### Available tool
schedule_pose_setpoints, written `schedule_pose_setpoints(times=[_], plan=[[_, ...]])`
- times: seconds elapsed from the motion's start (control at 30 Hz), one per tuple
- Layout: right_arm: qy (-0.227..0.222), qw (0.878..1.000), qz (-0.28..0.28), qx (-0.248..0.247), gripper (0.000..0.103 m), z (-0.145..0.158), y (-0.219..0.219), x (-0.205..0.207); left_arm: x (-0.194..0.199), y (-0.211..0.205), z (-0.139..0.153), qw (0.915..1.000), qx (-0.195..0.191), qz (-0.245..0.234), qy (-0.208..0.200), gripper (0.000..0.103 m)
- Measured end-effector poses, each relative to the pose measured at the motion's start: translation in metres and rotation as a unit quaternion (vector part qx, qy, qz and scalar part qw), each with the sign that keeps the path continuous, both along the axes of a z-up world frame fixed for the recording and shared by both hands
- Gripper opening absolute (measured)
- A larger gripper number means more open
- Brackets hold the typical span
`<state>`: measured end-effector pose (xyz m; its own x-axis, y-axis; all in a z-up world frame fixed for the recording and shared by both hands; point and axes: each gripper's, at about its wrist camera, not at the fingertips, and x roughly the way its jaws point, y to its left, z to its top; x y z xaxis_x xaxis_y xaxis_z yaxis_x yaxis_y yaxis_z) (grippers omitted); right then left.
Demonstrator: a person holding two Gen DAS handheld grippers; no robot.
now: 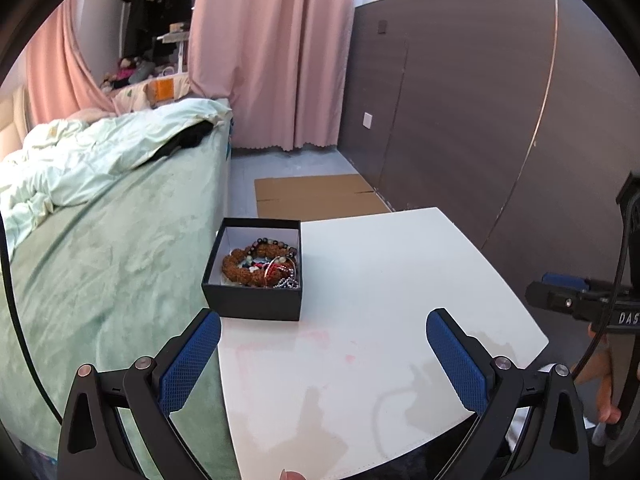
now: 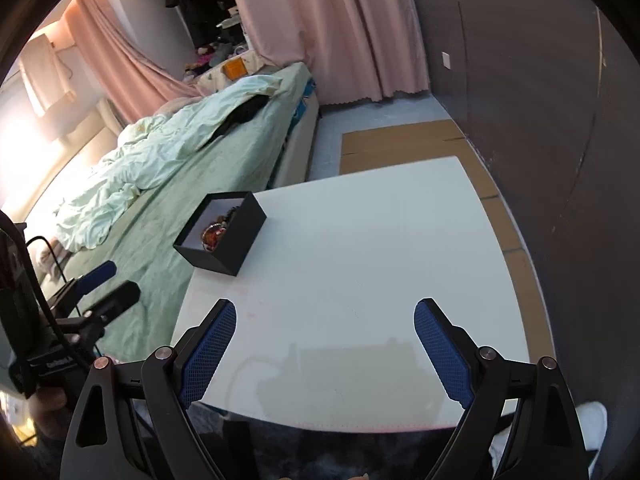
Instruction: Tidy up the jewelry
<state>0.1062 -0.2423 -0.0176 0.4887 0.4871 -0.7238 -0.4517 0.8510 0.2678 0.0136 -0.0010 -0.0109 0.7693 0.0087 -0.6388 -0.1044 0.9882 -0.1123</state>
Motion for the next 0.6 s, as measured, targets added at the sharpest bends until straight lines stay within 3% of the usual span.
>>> schedule_pose_setpoints(times=[0.6], plan=[[-0.044,0.999,0.013,0.002,0.091,0.01,0.008,-0.011,-0.005,-0.004,0.001,0.9999,0.012,-0.001,-0.004,0.102]])
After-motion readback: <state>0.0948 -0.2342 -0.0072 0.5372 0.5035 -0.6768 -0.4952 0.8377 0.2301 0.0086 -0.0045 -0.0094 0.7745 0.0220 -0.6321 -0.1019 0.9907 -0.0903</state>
